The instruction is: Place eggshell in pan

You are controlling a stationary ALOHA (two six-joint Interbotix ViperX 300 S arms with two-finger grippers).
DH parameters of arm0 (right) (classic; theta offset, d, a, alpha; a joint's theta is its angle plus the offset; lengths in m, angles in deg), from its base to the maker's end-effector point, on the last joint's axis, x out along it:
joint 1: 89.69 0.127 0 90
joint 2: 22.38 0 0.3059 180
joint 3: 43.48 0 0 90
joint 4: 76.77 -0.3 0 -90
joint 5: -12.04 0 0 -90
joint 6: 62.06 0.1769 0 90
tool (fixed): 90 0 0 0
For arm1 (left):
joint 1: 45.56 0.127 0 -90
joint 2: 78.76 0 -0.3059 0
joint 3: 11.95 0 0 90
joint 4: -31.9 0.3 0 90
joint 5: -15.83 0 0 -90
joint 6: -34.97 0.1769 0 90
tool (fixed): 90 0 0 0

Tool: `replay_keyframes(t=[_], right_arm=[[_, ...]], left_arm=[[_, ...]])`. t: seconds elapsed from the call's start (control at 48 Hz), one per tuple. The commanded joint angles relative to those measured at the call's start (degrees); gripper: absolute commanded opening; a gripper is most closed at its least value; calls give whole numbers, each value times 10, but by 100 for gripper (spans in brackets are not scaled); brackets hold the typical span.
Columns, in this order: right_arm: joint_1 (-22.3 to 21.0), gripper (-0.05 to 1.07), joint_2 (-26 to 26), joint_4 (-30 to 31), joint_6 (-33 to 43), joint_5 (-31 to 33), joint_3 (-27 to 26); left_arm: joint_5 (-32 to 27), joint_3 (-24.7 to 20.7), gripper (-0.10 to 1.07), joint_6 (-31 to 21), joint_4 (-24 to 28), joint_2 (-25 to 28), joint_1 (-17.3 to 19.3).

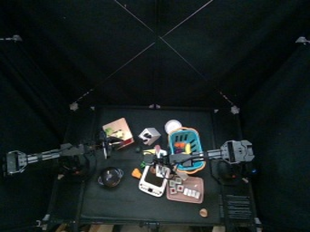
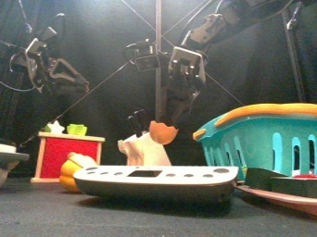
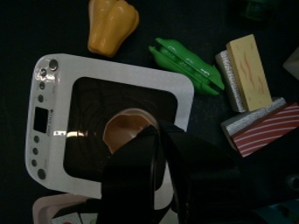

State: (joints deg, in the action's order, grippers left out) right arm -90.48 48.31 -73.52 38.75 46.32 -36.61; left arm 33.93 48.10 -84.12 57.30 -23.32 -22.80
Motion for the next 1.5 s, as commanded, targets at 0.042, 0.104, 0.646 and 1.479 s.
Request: replay_keyframes(t=[0.042, 0.104, 0.646, 1.479], right_arm=[[-37, 50, 41, 35, 0, 19, -9], [-56, 50, 53, 50, 3, 27, -12], [-271, 50, 105, 80, 10, 29, 2], [-355, 67, 99, 95, 11, 27, 45]], left_arm=[[3, -7, 68, 1, -1, 1, 2], [3, -7, 68, 1, -1, 1, 2], [3, -5, 68, 1, -1, 1, 2], [-8, -5, 68, 2, 1, 1, 4]])
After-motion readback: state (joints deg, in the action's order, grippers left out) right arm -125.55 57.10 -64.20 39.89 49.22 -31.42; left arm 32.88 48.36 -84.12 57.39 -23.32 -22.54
